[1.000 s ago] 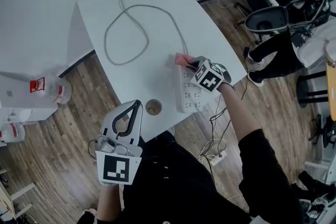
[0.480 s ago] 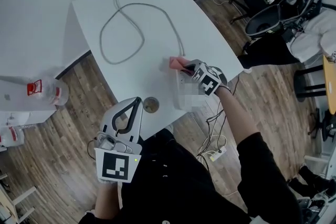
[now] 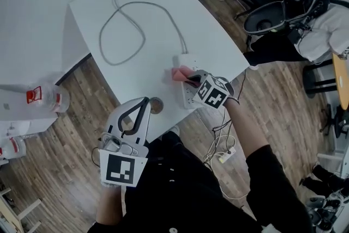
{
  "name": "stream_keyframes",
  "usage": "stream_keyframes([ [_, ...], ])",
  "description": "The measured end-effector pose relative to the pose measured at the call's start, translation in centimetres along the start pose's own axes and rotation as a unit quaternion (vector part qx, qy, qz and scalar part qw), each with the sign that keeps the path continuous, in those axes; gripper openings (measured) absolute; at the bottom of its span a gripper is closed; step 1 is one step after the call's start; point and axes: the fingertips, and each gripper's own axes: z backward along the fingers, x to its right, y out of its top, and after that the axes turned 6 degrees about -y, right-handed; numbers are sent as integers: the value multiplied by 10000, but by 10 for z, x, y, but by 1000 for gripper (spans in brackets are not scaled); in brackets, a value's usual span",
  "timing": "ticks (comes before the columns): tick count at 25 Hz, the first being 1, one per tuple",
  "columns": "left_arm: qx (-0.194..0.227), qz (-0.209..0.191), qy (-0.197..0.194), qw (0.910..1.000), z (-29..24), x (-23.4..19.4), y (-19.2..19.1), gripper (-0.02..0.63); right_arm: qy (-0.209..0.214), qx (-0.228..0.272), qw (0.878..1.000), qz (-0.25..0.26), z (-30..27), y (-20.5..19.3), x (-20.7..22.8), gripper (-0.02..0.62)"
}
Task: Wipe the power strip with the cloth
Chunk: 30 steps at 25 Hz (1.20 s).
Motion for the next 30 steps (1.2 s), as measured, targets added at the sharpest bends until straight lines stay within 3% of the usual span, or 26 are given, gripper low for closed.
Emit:
stream_keyframes([
  [18, 192, -157, -491, 9985, -11, 22, 11, 8, 51, 25, 10000, 52, 33, -26, -78, 48],
  [30, 270, -244, -590, 9976, -11, 25, 19, 9, 5, 23, 10000, -51, 41, -31, -109, 48],
])
